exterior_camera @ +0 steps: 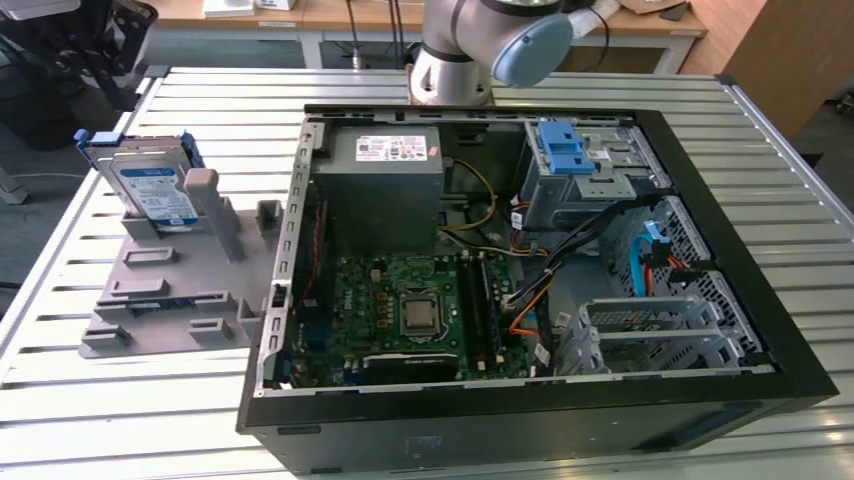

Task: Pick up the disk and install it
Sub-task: 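Reach for the disk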

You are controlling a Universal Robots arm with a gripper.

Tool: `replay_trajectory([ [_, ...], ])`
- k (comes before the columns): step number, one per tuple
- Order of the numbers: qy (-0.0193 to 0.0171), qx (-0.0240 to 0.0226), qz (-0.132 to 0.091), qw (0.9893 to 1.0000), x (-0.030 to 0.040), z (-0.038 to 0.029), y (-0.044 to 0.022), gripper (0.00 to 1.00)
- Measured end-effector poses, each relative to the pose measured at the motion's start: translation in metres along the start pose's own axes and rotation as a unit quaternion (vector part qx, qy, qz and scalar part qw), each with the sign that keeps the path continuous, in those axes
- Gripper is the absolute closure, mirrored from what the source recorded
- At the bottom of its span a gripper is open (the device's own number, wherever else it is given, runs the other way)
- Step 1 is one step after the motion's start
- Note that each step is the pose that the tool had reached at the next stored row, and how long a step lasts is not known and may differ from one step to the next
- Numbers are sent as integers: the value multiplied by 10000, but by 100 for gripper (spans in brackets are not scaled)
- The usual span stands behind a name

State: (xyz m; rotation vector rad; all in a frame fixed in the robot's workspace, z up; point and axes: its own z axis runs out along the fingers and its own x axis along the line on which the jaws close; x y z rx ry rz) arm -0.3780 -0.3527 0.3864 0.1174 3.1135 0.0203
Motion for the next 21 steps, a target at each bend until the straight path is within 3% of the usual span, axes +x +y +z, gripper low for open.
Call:
replay_trajectory([
  [21,0,0,0,10000,350,7,61,89],
])
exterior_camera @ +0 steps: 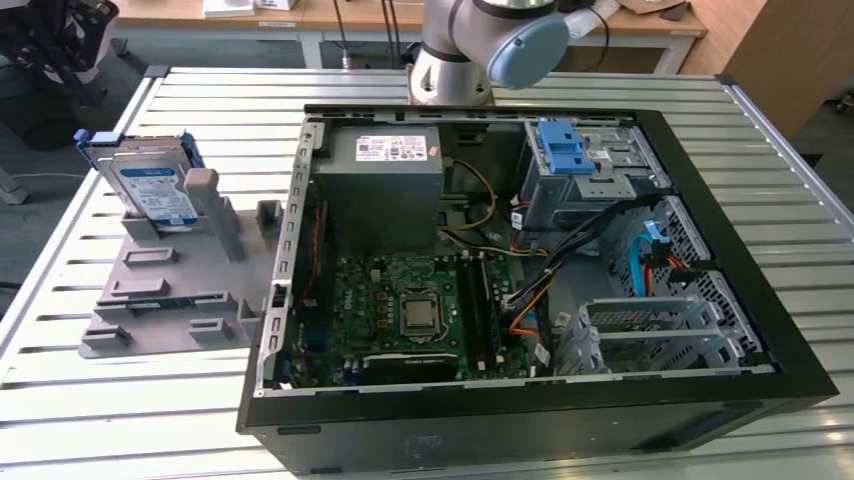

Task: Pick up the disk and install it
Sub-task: 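Reach for the disk, then pick up the disk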

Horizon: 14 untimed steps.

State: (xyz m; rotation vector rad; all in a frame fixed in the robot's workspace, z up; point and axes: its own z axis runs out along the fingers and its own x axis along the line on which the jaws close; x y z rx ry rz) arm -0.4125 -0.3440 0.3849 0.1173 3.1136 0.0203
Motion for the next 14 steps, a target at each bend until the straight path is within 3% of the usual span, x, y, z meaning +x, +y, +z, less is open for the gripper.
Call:
replay_trajectory([
  [6,0,0,0,10000,77,3,8,89],
  [14,0,-1,-10,10000,85,4,8,89],
])
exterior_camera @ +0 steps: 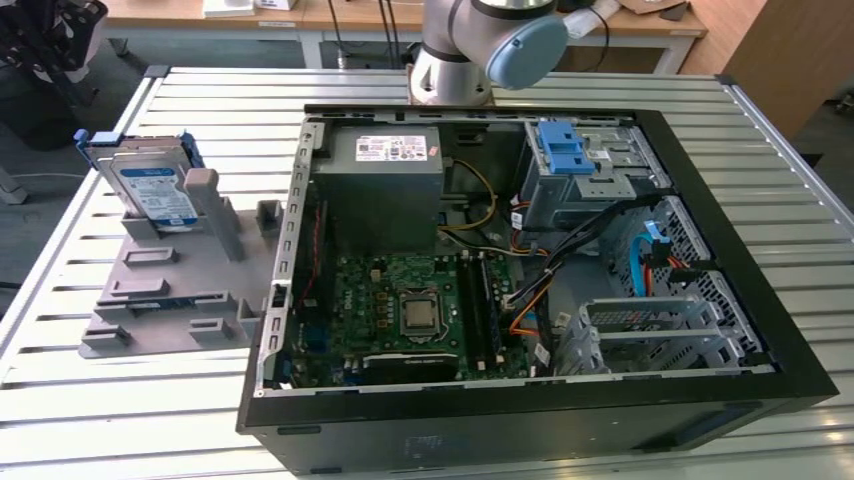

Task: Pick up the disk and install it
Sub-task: 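Pick up the disk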

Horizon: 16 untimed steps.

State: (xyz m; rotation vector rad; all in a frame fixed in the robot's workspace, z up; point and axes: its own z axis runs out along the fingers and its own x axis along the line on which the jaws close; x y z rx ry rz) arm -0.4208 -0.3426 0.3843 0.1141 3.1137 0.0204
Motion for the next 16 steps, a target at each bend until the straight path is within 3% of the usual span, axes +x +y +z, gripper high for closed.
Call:
replay_trajectory([
  [16,2,-4,-141,9999,0,0,0,89],
])
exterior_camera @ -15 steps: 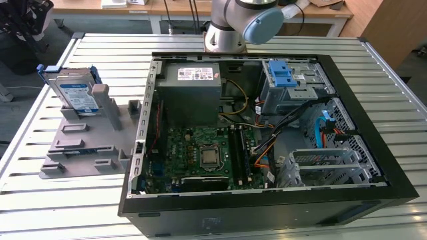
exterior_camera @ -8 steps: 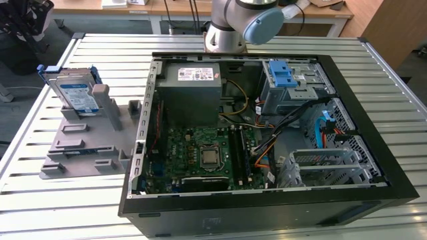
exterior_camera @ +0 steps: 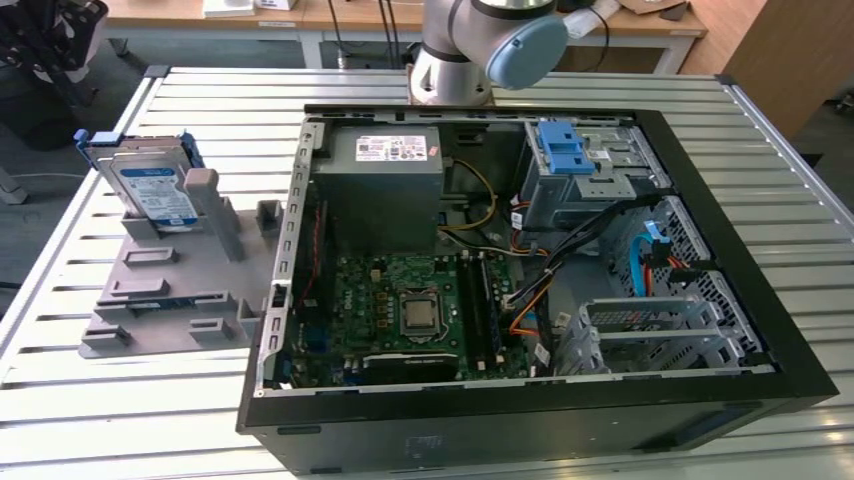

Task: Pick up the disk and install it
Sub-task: 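Pick up the disk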

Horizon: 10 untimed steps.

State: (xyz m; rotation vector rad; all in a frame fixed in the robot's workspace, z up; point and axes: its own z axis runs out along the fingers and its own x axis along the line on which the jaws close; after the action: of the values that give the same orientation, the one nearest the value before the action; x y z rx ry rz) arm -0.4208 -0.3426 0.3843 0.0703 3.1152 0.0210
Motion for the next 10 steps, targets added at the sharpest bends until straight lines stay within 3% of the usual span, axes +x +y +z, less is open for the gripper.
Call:
replay_trajectory([
  [10,7,-12,-476,9989,0,0,0,89],
])
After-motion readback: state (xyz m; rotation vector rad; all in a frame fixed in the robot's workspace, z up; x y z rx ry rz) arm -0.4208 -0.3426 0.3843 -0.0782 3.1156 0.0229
